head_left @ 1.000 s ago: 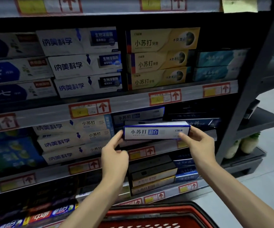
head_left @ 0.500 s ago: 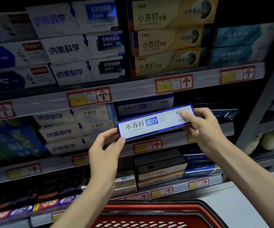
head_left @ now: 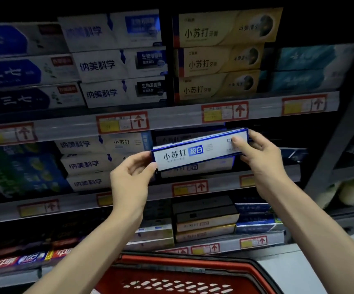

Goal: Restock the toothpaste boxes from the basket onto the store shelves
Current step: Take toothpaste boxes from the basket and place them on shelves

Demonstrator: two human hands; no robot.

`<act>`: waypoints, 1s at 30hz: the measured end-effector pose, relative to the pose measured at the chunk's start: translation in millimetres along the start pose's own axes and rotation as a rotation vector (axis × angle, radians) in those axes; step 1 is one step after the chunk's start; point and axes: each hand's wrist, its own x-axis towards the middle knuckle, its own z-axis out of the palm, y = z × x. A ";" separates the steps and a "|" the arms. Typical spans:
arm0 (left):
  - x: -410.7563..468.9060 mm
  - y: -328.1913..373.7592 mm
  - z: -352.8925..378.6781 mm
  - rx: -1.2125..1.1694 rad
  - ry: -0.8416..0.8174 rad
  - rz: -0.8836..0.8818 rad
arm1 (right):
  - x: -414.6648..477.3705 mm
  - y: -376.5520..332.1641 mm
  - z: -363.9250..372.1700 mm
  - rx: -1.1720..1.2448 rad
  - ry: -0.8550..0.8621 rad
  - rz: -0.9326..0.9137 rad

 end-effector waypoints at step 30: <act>3.9 -21.4 53.3 0.132 0.046 -0.190 | 8.9 46.6 12.8 -0.386 0.268 -0.105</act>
